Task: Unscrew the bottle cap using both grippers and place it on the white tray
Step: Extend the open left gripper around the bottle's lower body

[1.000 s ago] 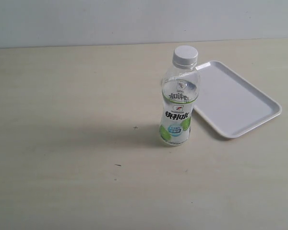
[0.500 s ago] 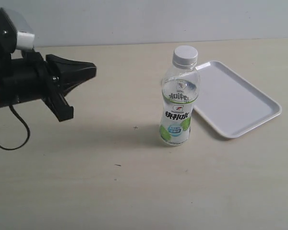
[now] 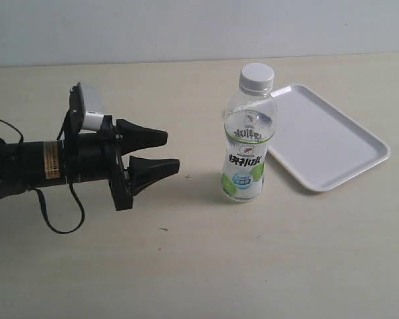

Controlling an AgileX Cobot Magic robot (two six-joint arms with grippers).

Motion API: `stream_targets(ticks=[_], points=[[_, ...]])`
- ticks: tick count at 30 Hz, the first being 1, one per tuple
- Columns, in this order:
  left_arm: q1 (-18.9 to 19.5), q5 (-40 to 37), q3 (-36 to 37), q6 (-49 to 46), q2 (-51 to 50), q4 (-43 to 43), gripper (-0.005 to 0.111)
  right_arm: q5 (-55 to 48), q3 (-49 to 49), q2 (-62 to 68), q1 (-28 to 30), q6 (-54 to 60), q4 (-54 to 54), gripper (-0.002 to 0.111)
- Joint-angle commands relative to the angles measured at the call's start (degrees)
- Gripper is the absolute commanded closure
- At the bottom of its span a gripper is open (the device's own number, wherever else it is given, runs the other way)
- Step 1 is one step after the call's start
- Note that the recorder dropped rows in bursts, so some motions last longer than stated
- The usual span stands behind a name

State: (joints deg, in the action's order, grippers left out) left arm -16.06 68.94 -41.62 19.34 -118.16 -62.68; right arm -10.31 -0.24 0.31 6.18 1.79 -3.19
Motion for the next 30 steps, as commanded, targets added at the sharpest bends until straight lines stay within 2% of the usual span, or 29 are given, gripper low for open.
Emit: stream_targets(ticks=[1,4,11,16,21,25,30], points=[[-3.50,0.73,-2.58,-5.56,-1.90,1.49,0.041,0.07,0.24,-0.31,0.43,0.02,0.19,0.108],[-5.78,0.13,-4.66,-6.54,-3.60,5.23,0.041,0.07,0.24,-0.31,0.43,0.02,0.19,0.108],[-8.42,-0.25,-7.91,-6.54,-7.06,5.97,0.041,0.07,0.24,-0.31,0.43,0.02,0.34,0.108],[-10.07,-0.40,-9.63,-6.54,-8.84,6.55,0.031,0.07,0.24,-0.31,0.43,0.02,0.34,0.108],[-12.58,-4.90,-11.24,-6.54,-9.52,9.02,0.029,0.07,0.24,-0.31,0.43,0.02,0.34,0.108],[-13.39,-6.43,-12.47,-5.71,-9.52,12.33,0.029,0.07,0.24,-0.31,0.43,0.02,0.23,0.108],[-13.81,-6.72,-13.64,-4.59,-9.52,11.99,0.029,0.07,0.24,-0.31,0.43,0.02,0.23,0.108]])
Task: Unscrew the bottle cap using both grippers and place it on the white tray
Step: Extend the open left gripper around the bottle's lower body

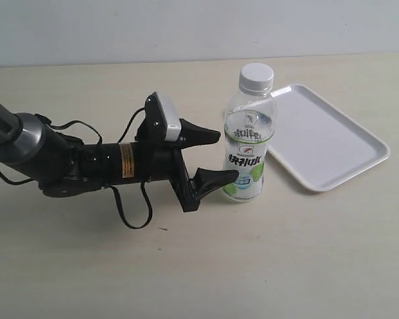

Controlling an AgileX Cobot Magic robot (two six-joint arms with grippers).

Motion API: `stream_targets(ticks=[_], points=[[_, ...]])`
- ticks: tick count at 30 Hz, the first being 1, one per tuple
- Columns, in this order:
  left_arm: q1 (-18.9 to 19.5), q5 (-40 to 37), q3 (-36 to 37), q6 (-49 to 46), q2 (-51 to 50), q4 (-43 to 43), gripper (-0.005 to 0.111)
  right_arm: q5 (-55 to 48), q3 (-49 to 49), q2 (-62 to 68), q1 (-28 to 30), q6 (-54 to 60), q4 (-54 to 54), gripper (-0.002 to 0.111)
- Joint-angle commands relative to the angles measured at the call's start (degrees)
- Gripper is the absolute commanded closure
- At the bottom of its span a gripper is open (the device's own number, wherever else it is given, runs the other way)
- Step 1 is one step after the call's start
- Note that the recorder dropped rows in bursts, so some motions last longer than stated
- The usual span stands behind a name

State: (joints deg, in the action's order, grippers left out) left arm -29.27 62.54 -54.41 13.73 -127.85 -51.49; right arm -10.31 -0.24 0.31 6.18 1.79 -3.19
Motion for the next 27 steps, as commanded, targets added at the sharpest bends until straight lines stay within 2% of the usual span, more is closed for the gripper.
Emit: stream_targets(ticks=[1,11,24,27], points=[[-0.74,-0.32,-0.84,1.35,0.17,0.74,0.029,0.07,0.24,-0.31,0.43,0.02,0.23,0.108],[-2.35,-0.32,-0.84,1.08,0.13,1.25,0.029,0.07,0.24,-0.31,0.43,0.02,0.34,0.108],[-2.35,-0.89,-0.84,-1.51,0.13,3.76,0.030,0.07,0.24,-0.31,0.43,0.02,0.34,0.108],[-2.35,-1.25,-0.84,-1.51,0.13,3.76,0.026,0.07,0.24,-0.31,0.43,0.02,0.22,0.108]])
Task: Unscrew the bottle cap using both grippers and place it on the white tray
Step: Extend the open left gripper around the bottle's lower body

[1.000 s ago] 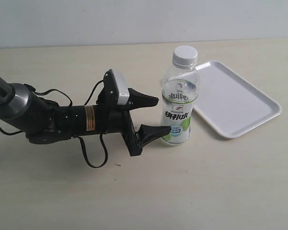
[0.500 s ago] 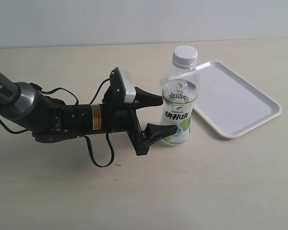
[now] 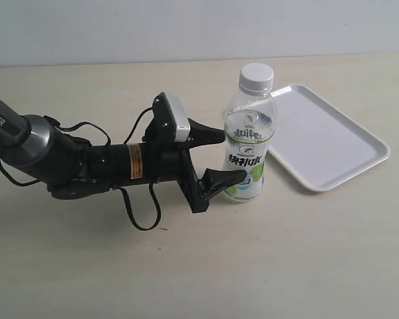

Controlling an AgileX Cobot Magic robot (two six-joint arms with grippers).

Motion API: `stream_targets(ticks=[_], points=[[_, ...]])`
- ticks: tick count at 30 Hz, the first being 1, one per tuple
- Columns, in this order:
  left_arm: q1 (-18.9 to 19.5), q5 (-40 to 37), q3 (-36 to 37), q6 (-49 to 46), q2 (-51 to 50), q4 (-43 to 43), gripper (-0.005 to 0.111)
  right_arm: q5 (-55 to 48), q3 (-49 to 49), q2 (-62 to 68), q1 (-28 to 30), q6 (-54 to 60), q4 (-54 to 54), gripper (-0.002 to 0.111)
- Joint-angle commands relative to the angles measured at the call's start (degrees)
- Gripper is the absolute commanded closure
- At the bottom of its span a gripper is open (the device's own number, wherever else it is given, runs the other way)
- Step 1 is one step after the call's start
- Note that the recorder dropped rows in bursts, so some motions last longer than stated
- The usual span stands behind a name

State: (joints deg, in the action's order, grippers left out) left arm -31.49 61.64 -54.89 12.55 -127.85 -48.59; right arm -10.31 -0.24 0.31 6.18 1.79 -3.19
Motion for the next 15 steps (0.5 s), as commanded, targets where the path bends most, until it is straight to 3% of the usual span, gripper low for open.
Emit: stream_targets(ticks=[1,6,15], points=[[-0.13,-0.36,-0.36,-0.33,0.13,1.08,0.022,0.07,0.24,-0.31,0.43,0.02,0.22,0.108],[-0.13,-1.55,-0.36,-0.33,0.13,1.47,0.008,0.07,0.24,-0.31,0.43,0.02,0.22,0.108],[-1.89,-1.55,-0.36,-0.33,0.13,2.90,0.007,0.07,0.24,-0.31,0.43,0.02,0.32,0.108]])
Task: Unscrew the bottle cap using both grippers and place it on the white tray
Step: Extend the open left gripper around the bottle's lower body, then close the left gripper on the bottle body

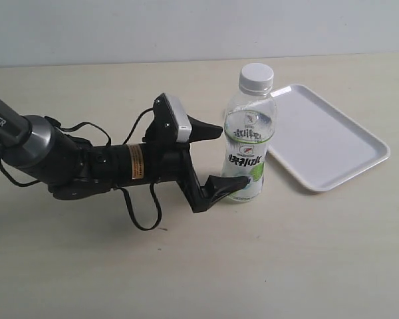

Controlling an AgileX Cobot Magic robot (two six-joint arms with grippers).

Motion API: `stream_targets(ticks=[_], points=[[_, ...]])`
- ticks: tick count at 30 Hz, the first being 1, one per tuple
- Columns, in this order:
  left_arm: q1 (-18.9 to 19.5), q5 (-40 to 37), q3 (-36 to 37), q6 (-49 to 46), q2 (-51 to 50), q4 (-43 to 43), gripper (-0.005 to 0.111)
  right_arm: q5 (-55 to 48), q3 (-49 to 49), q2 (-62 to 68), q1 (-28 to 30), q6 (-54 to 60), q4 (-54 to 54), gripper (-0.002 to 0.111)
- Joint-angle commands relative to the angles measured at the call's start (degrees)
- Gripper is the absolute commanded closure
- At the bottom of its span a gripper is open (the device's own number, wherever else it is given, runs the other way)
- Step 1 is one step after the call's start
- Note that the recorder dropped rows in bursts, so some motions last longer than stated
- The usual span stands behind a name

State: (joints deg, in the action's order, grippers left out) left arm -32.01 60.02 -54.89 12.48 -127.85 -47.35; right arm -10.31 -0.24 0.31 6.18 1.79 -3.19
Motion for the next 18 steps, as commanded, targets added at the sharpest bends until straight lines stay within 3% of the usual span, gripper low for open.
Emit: stream_targets(ticks=[1,18], points=[[-1.76,0.07,-0.36,-0.26,0.13,2.35,0.007,0.07,0.24,-0.31,0.43,0.02,0.32,0.108],[-2.28,-0.18,-0.36,-0.26,0.13,3.94,0.007,0.07,0.24,-0.31,0.43,0.02,0.23,0.108]])
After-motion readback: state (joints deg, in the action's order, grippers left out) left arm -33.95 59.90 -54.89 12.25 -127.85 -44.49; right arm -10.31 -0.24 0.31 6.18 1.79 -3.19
